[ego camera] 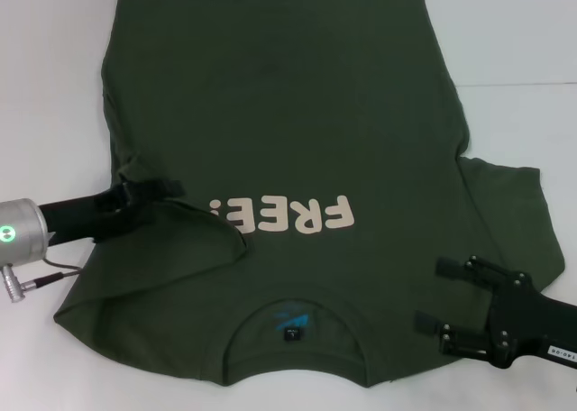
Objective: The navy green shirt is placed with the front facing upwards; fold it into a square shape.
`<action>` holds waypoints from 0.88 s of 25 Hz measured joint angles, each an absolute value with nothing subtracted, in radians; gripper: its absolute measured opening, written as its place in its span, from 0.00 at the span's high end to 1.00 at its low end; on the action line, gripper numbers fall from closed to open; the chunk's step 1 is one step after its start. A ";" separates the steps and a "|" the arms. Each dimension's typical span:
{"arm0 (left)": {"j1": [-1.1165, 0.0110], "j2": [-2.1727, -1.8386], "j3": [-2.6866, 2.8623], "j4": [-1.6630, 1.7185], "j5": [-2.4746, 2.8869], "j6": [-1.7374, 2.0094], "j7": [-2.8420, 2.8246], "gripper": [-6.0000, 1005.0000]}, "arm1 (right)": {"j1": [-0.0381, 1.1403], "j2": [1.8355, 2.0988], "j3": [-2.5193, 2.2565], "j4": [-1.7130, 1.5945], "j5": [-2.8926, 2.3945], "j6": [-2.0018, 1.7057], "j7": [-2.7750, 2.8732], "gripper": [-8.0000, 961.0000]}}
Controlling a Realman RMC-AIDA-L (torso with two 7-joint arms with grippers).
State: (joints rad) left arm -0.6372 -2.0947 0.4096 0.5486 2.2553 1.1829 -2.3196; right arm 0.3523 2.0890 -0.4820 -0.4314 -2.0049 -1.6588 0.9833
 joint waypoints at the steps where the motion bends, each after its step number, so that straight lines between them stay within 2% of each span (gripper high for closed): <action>1: -0.634 -2.094 0.408 0.549 2.255 1.163 -2.320 0.41 | 0.352 2.089 -0.482 -0.431 -2.005 -1.659 0.983 0.03; 9: -0.623 -2.096 0.383 0.544 2.225 1.056 -2.309 0.24 | 0.347 2.089 -0.481 -0.431 -2.005 -1.664 0.983 0.03; 11: -0.627 -2.100 0.385 0.540 2.193 1.049 -2.293 0.08 | 0.347 2.089 -0.480 -0.431 -2.005 -1.664 0.983 0.03; 18: -0.677 -2.110 0.389 0.471 2.119 1.023 -2.234 0.08 | 0.347 2.089 -0.480 -0.431 -2.005 -1.664 0.983 0.03; 22: -0.665 -2.114 0.386 0.463 1.994 1.099 -2.189 0.08 | 0.348 2.089 -0.480 -0.429 -2.005 -1.662 0.983 0.03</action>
State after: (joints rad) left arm -0.6647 -2.1143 0.3861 0.4630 1.9944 1.0992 -2.1893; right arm 0.3480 2.0890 -0.4801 -0.4286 -2.0048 -1.6618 0.9833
